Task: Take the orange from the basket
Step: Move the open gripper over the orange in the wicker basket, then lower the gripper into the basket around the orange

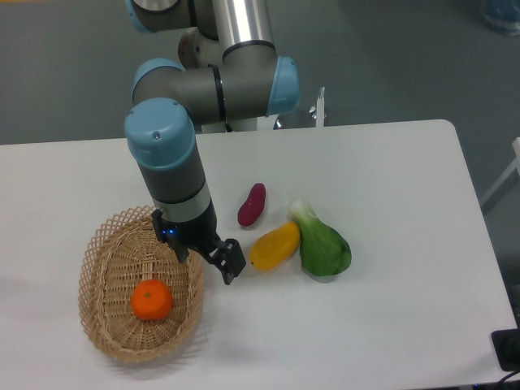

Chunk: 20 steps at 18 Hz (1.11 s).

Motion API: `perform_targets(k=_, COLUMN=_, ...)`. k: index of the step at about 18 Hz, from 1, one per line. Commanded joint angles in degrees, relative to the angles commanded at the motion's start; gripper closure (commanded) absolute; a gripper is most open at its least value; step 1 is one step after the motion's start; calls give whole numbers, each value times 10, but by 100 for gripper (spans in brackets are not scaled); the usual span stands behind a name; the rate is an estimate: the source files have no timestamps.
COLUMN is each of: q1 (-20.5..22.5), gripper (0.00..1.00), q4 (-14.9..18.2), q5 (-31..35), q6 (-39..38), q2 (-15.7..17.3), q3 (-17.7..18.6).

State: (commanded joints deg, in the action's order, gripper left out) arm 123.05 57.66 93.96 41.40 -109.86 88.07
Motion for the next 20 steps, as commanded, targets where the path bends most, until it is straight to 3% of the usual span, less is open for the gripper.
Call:
perform_targets(k=9, q1=-1, gripper=0, q4=-12, q5=3, q6=-6, q2=-3, q3=5)
perform_targets(k=13, q1=-6, gripper=0, q4=-26, q5=-3, q6=-109, q2=-16, q3=7)
perform_targets(k=20, q1=-33, gripper=0, q4=-31, q5=-29, q6=-120, q2=-47, q3=9)
